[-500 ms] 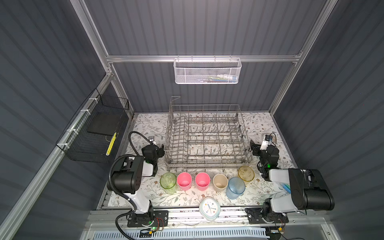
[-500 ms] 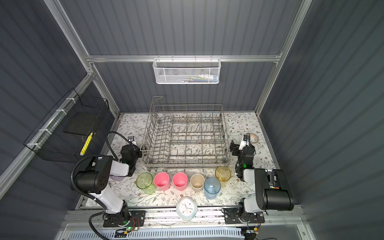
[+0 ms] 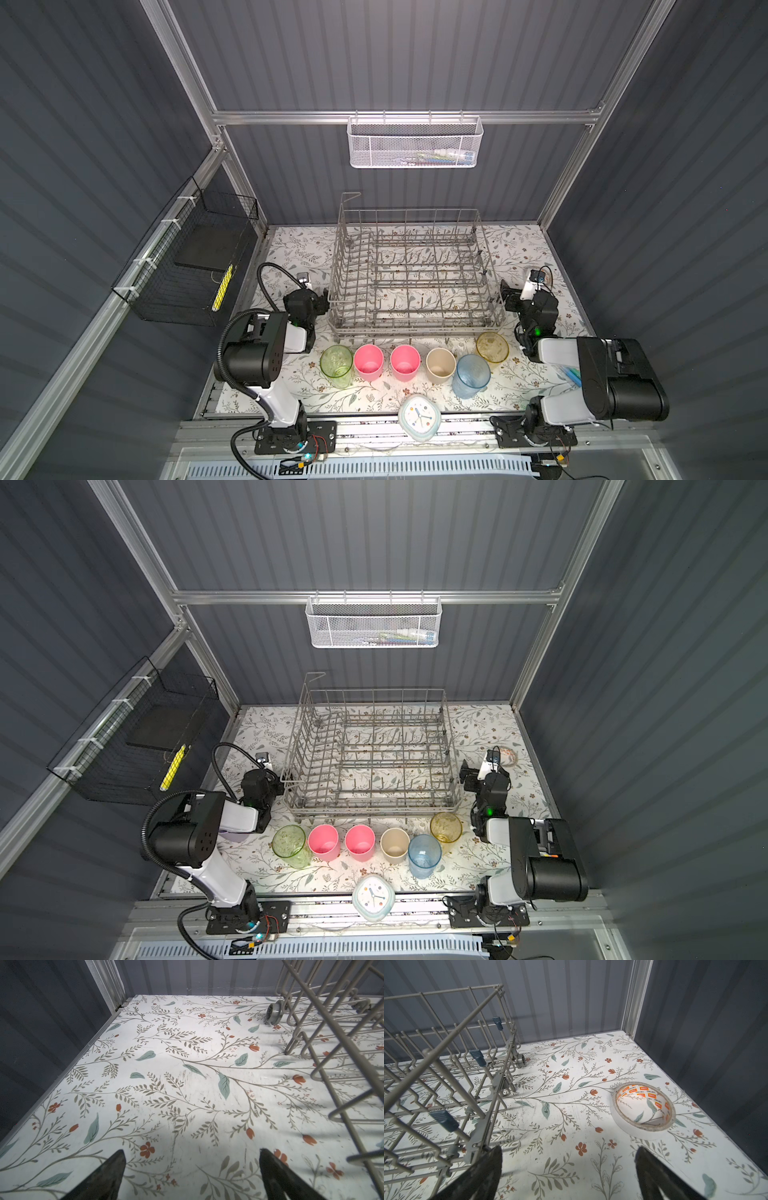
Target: Load the cups into the dish rack
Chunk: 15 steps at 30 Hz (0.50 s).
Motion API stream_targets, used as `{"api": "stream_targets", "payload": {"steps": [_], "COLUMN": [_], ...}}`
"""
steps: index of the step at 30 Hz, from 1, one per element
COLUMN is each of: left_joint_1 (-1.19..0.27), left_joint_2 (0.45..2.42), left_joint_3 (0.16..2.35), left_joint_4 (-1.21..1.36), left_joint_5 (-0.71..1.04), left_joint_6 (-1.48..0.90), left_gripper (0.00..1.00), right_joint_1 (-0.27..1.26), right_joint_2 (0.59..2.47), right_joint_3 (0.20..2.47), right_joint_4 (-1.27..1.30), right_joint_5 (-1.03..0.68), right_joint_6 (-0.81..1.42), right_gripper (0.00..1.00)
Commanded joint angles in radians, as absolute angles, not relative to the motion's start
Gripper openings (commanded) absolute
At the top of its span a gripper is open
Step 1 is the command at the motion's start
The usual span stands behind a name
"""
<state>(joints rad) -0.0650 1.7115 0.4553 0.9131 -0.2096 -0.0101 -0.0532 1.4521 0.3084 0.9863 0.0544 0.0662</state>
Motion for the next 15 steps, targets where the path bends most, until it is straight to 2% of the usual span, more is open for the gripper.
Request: {"api": "stream_targets", "payload": {"steps": [1,15], "left_joint_1": [-0.071,-0.072], "left_joint_2": [1.717,1.713], "left_joint_3": [0.471,0.465], "left_joint_4": [0.914,0.926], "left_joint_5": [-0.223,-0.244], "left_joint_6": [0.003,0.002], "left_gripper": [1.0,1.0], "right_joint_1": [-0.051,-0.052], "right_joint_2": [1.459,1.457], "right_joint_3": [0.321,0.321], "right_joint_4": [0.982,0.98], "right_joint_5": [0.048,0.047], "right_joint_6": [0.055,0.054], "right_gripper": [0.99,0.99]}}
